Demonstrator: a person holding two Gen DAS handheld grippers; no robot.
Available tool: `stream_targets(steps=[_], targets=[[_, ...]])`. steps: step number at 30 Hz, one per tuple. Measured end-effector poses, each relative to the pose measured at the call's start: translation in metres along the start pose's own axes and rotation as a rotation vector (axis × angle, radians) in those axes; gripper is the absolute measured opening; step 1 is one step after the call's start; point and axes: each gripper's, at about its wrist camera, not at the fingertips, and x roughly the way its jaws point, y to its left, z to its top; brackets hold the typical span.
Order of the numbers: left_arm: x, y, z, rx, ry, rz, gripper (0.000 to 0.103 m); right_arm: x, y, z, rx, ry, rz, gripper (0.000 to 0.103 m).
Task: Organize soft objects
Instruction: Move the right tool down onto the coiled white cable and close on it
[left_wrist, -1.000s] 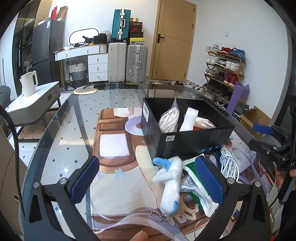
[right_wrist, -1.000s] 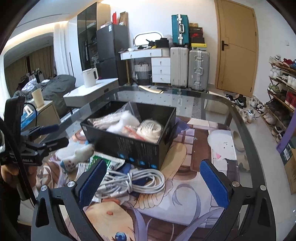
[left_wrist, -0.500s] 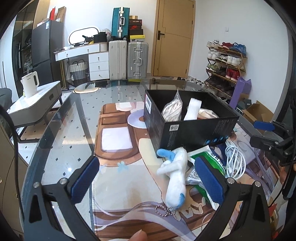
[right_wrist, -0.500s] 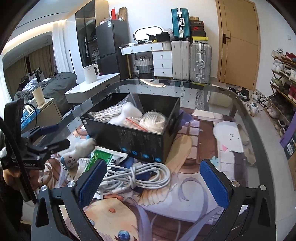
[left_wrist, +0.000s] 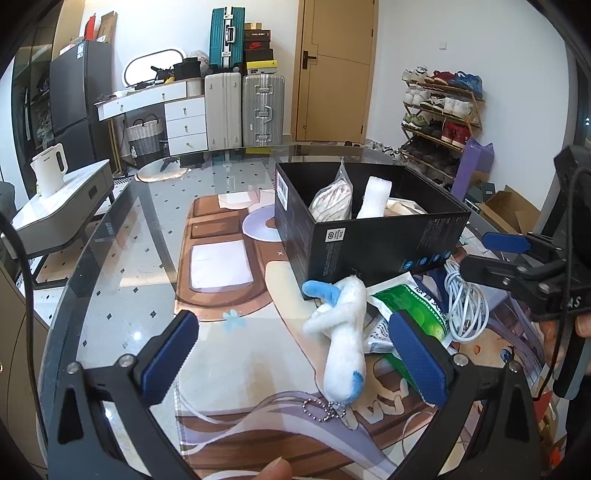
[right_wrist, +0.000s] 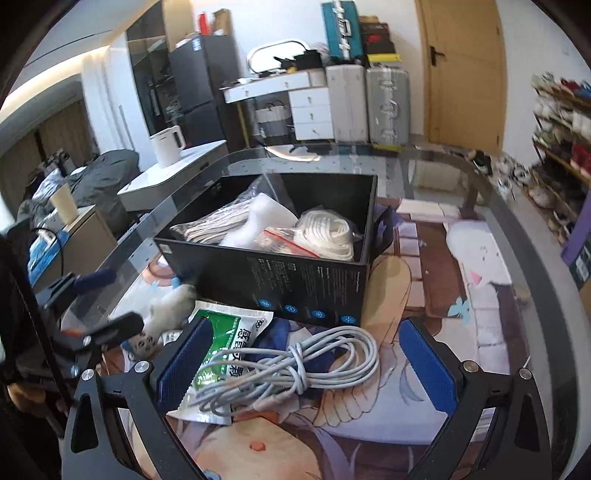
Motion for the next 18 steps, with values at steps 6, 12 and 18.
stream_targets(steps=[6, 12, 18], targets=[[0.001, 0.002, 0.0, -0.006, 0.008, -0.006, 0.103, 0.01, 0.008, -0.001, 0.012, 0.046, -0.019, 0.102], [0.001, 0.004, -0.001, -0.014, 0.007, -0.005, 0.103, 0.011, 0.004, -0.011, 0.011, 0.084, -0.07, 0.102], [0.0, 0.004, -0.001, -0.007, 0.013, -0.011, 0.103, -0.002, -0.016, -0.028, 0.053, 0.097, -0.079, 0.102]])
